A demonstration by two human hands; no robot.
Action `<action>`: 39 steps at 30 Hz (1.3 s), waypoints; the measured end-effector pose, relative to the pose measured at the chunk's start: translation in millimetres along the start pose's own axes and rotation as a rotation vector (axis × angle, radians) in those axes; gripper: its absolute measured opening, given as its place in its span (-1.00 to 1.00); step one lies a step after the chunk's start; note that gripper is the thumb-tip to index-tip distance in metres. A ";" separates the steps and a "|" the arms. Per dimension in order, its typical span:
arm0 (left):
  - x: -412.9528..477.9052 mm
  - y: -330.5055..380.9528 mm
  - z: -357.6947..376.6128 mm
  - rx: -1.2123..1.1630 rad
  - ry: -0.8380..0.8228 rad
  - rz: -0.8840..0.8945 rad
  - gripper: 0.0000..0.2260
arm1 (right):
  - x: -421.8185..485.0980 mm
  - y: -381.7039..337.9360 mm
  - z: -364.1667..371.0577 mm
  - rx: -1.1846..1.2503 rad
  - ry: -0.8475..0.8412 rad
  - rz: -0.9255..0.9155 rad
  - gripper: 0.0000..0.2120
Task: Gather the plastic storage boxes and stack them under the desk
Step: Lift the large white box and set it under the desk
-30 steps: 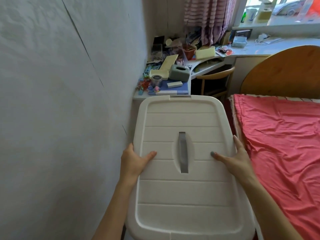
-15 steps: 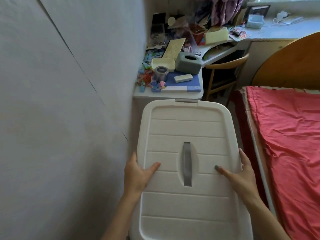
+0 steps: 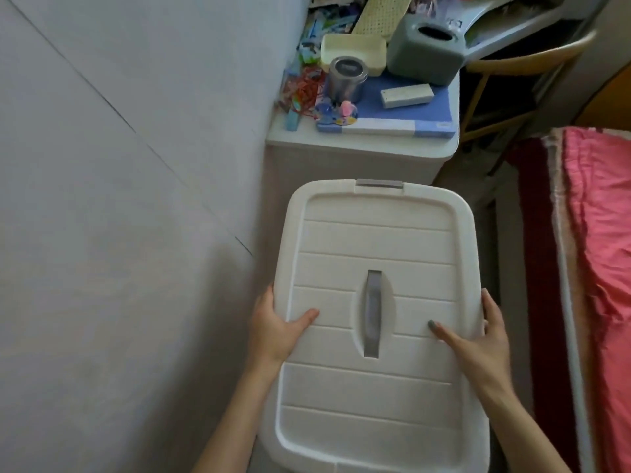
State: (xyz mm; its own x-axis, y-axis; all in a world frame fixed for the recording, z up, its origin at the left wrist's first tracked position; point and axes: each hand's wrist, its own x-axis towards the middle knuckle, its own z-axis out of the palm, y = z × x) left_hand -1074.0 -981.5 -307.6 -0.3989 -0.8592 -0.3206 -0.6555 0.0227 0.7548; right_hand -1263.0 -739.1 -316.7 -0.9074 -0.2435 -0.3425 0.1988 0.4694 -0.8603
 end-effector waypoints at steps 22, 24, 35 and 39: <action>151.7 -186.3 143.5 0.087 -0.011 -0.193 -0.24 | 136.3 172.6 147.5 -0.064 -0.084 0.161 -0.05; 163.9 -200.5 153.2 0.080 -0.016 -0.188 -0.25 | 148.2 188.6 159.8 -0.075 -0.084 0.173 -0.04; 217.1 -278.7 194.3 0.125 -0.064 -0.263 -0.12 | 192.0 267.2 216.1 -0.103 -0.094 0.226 -0.05; 235.5 -302.5 207.3 0.162 -0.059 -0.256 -0.19 | 206.5 295.1 233.1 -0.118 -0.138 0.245 -0.06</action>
State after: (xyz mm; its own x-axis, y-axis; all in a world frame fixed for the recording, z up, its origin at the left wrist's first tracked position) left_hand -1102.6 -1084.7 -730.1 -0.2407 -0.8163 -0.5251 -0.8315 -0.1056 0.5453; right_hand -1305.5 -848.7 -729.3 -0.7772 -0.2206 -0.5893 0.3537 0.6215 -0.6990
